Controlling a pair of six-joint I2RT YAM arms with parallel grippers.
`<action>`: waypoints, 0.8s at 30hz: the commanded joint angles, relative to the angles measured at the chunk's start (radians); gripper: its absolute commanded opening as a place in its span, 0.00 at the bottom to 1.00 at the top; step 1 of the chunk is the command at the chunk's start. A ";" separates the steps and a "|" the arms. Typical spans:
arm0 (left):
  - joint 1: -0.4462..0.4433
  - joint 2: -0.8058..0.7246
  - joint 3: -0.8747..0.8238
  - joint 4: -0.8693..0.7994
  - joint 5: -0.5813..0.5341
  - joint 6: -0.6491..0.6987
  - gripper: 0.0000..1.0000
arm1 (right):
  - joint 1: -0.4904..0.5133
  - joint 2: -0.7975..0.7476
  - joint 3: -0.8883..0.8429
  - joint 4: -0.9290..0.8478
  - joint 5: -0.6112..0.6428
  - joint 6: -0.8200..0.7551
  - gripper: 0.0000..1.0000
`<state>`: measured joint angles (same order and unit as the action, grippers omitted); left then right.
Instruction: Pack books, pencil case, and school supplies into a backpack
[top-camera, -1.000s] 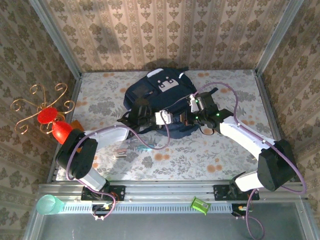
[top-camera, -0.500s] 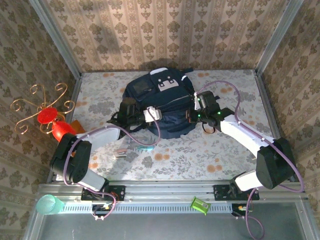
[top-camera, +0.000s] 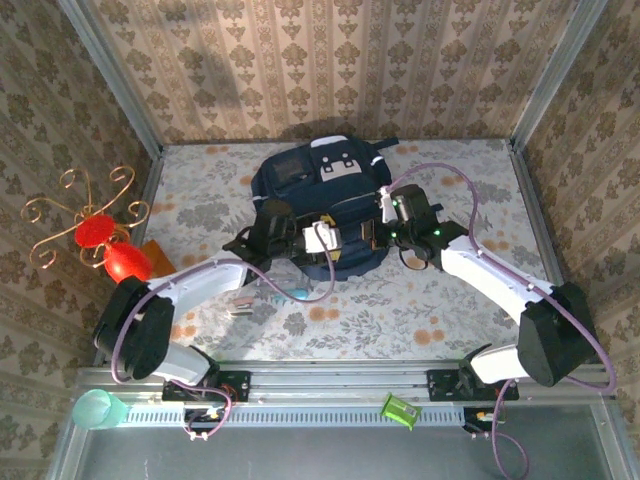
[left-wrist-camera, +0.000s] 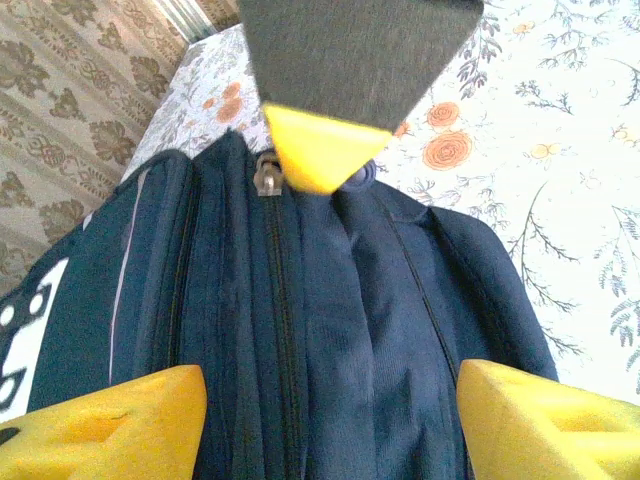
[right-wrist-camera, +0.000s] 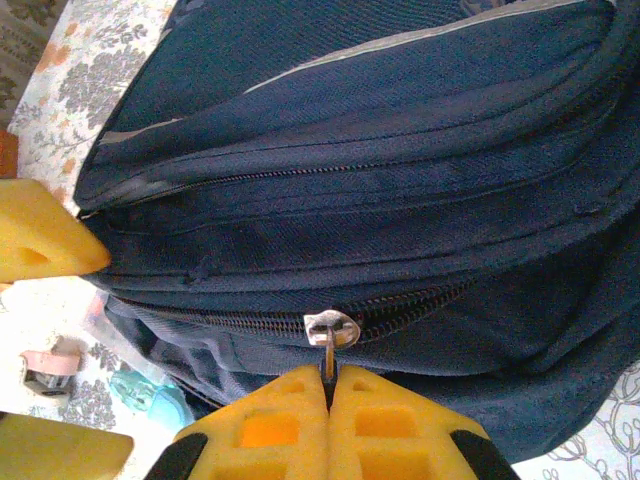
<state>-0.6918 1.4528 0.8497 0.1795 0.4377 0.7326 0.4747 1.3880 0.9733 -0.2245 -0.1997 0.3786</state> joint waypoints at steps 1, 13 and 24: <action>-0.023 0.052 0.080 -0.069 -0.087 0.070 0.65 | 0.016 -0.045 0.002 0.069 -0.070 0.024 0.00; -0.028 0.177 0.127 0.016 -0.150 0.105 0.35 | 0.018 -0.071 -0.039 0.066 -0.051 0.025 0.00; 0.014 0.168 0.130 0.042 0.001 0.086 0.00 | -0.023 -0.062 -0.032 -0.030 0.063 0.010 0.00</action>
<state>-0.7036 1.6230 0.9573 0.1955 0.3676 0.8230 0.4770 1.3628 0.9279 -0.1993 -0.1944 0.3969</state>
